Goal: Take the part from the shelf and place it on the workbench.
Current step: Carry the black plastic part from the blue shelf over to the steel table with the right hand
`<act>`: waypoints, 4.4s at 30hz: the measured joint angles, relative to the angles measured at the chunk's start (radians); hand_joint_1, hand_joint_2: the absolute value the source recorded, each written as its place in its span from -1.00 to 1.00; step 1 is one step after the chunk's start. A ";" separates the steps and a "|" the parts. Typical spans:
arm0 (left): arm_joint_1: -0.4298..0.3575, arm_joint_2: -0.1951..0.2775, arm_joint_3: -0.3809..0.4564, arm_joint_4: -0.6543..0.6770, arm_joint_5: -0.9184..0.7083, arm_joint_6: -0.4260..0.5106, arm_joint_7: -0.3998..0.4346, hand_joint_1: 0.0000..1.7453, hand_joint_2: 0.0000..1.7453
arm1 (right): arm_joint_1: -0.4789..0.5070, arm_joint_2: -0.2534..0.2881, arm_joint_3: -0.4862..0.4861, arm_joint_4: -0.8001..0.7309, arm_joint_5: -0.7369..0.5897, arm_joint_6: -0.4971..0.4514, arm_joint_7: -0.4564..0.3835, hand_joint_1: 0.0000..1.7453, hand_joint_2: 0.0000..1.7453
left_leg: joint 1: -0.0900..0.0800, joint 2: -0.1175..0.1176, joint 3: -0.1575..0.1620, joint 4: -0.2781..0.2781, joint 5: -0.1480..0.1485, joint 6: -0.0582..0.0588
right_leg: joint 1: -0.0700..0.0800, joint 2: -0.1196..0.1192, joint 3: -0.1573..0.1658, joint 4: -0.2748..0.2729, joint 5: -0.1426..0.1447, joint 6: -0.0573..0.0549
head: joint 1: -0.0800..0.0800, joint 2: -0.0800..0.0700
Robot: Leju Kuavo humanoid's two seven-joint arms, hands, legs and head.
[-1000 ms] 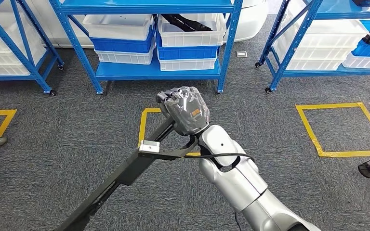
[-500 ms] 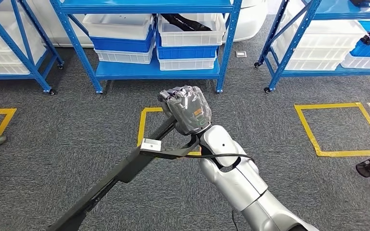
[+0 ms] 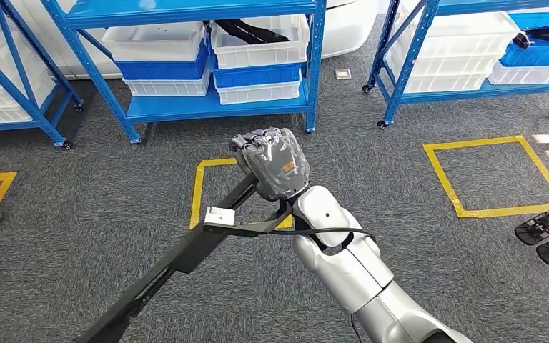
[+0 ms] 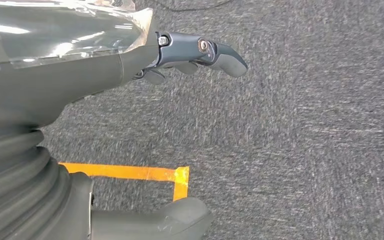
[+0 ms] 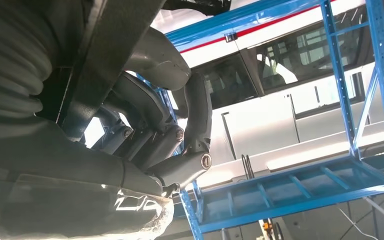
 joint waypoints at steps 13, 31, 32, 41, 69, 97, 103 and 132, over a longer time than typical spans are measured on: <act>-0.001 -0.003 0.000 0.000 -0.003 -0.002 0.000 -1.00 1.00 | -0.009 0.003 -0.005 0.002 0.004 0.002 0.003 1.00 1.00 | -0.034 -0.001 0.137 -0.244 0.113 0.080 | 0.032 0.015 -0.064 0.075 -0.019 0.011 | 0.006 0.000; 0.002 -0.005 0.000 0.000 -0.007 -0.002 -0.005 -1.00 1.00 | 0.004 -0.002 -0.015 0.001 0.043 -0.004 0.026 1.00 1.00 | -0.025 -0.007 0.012 0.014 -0.017 0.016 | -0.001 0.007 0.033 -0.038 0.005 -0.006 | 0.007 0.000; 0.003 -0.004 0.000 0.000 -0.007 -0.003 -0.005 -1.00 1.00 | 0.008 -0.003 -0.016 0.001 0.045 -0.004 0.027 1.00 1.00 | -0.025 -0.008 0.001 0.041 -0.021 0.015 | -0.001 0.017 0.032 -0.038 0.006 -0.006 | 0.007 0.000; 0.000 0.000 0.000 0.000 -0.008 -0.004 -0.007 -1.00 1.00 | 0.014 -0.009 -0.028 -0.008 0.058 -0.007 0.034 1.00 1.00 | -0.025 -0.042 0.141 -0.240 0.106 0.048 | 0.007 0.088 0.000 -0.032 0.023 0.036 | 0.009 0.000; 0.005 -0.003 0.007 0.000 -0.006 -0.001 0.001 -1.00 1.00 | 0.016 -0.005 -0.041 -0.018 0.078 -0.013 0.036 1.00 1.00 | -0.015 -0.094 0.128 -0.222 0.095 0.022 | 0.009 0.108 0.000 -0.028 0.024 0.011 | 0.009 0.000; -0.038 -0.004 -0.023 -0.003 -0.098 -0.041 0.055 -1.00 1.00 | 0.100 -0.073 -0.119 -0.105 0.187 -0.011 0.112 1.00 1.00 | -0.018 -0.058 0.083 -0.136 0.074 0.026 | 0.008 0.089 -0.008 -0.026 0.030 0.001 | 0.013 0.000; -0.065 -0.008 -0.049 -0.006 -0.133 -0.053 0.069 -1.00 1.00 | 0.145 -0.101 -0.160 -0.159 0.214 -0.011 0.128 1.00 1.00 | -0.021 -0.065 0.119 -0.222 0.105 0.055 | 0.011 0.112 -0.044 -0.010 0.033 0.036 | 0.016 0.000; -0.098 0.004 -0.065 -0.013 -0.165 -0.065 0.086 -1.00 1.00 | 0.233 -0.161 -0.238 -0.233 0.221 -0.032 0.131 1.00 1.00 | -0.025 -0.065 0.107 -0.207 0.101 0.053 | 0.013 0.125 -0.033 -0.024 0.043 0.032 | 0.018 0.000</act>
